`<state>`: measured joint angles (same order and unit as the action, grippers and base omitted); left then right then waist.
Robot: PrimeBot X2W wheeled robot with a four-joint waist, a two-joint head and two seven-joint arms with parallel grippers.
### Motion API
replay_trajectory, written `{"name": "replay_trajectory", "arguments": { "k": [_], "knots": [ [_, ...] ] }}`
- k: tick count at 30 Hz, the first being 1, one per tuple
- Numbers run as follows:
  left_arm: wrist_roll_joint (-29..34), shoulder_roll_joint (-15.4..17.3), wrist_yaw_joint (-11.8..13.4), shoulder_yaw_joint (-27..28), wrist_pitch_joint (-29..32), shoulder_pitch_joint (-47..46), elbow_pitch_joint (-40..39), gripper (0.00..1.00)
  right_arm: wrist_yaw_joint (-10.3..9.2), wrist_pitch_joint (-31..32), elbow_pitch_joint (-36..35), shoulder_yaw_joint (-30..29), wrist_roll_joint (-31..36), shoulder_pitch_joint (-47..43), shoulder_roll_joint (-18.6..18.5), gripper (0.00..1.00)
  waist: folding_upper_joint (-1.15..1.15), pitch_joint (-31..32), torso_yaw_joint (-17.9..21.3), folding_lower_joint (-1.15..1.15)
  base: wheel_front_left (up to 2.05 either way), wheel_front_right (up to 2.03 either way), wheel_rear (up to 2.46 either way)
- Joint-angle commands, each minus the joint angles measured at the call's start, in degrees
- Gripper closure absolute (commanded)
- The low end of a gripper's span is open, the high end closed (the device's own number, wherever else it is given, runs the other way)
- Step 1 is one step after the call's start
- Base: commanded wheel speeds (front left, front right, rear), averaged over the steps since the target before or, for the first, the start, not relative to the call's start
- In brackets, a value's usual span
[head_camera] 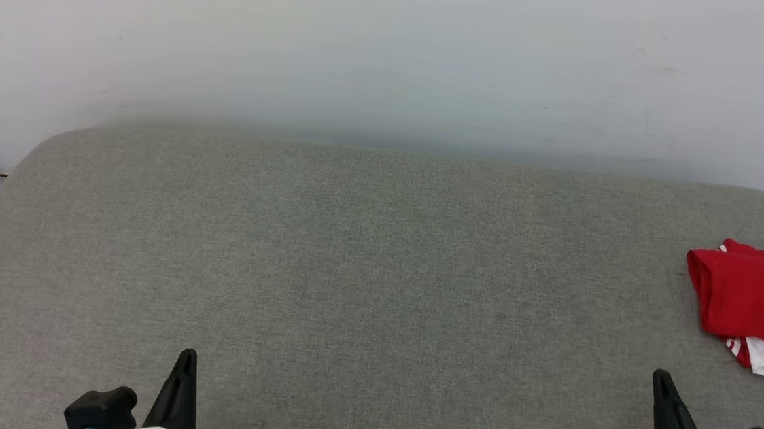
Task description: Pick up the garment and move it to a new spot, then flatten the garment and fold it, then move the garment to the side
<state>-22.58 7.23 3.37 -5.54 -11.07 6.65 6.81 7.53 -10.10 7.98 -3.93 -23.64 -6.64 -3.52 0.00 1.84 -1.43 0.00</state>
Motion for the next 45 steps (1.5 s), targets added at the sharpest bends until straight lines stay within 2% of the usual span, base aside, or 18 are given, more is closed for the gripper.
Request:
{"name": "replay_trajectory", "arguments": {
  "k": [1,21,45],
  "knots": [
    [-2.84,0.19,-0.6,0.47,0.42,-1.75,-0.42,1.0,-0.01,0.49,-0.43,-0.24,-2.77,1.96,0.03,1.0,0.0,-0.03,0.02,0.0,0.0,0.0,0.0],
    [-22.01,-0.31,-3.5,2.68,4.32,-4.92,1.68,1.0,-0.02,4.92,1.29,-0.91,-20.82,5.13,0.2,1.0,0.0,-0.4,0.28,0.0,0.0,0.0,0.0],
    [-40.0,-1.18,-6.18,5.24,8.39,-7.91,3.55,1.0,-0.03,9.17,2.98,-1.56,-38.09,8.11,0.38,1.0,0.0,-0.85,0.6,0.0,0.0,0.0,0.0]
  ]
}}
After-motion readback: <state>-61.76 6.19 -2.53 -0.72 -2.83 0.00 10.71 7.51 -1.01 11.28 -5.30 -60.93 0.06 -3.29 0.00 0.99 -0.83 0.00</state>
